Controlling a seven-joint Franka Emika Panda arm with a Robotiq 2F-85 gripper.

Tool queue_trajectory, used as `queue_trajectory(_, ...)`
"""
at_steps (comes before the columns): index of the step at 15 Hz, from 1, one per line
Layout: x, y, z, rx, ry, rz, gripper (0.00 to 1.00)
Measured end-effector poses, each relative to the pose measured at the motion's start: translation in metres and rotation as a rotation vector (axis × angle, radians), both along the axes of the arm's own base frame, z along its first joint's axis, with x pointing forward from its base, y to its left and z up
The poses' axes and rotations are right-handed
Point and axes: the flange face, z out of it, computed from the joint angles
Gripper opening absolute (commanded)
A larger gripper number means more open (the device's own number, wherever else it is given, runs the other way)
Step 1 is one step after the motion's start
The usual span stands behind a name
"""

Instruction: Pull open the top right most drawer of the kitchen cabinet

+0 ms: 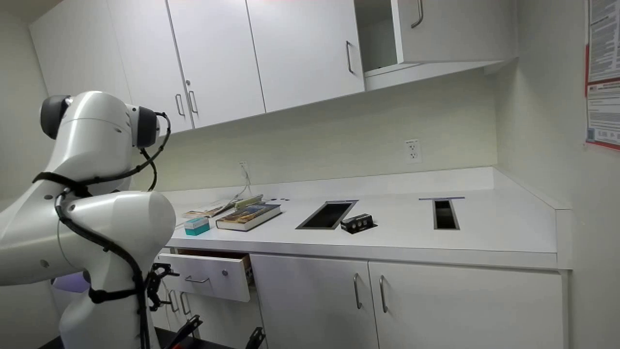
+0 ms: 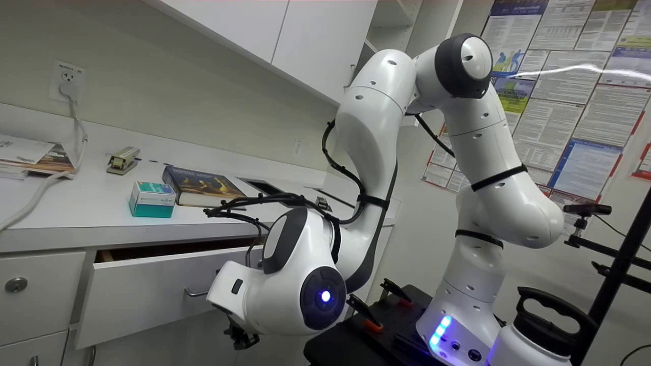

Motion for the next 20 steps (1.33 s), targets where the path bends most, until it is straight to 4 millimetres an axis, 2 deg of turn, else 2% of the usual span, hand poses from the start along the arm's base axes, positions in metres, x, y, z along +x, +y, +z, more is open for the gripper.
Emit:
queue_trajectory(13, -0.005, 0.003, -0.003, -0.002, -0.006, 0.044, 1.0)
queue_trajectory(20, 0.001, 0.001, -0.018, -0.057, -0.171, 0.146, 1.0)
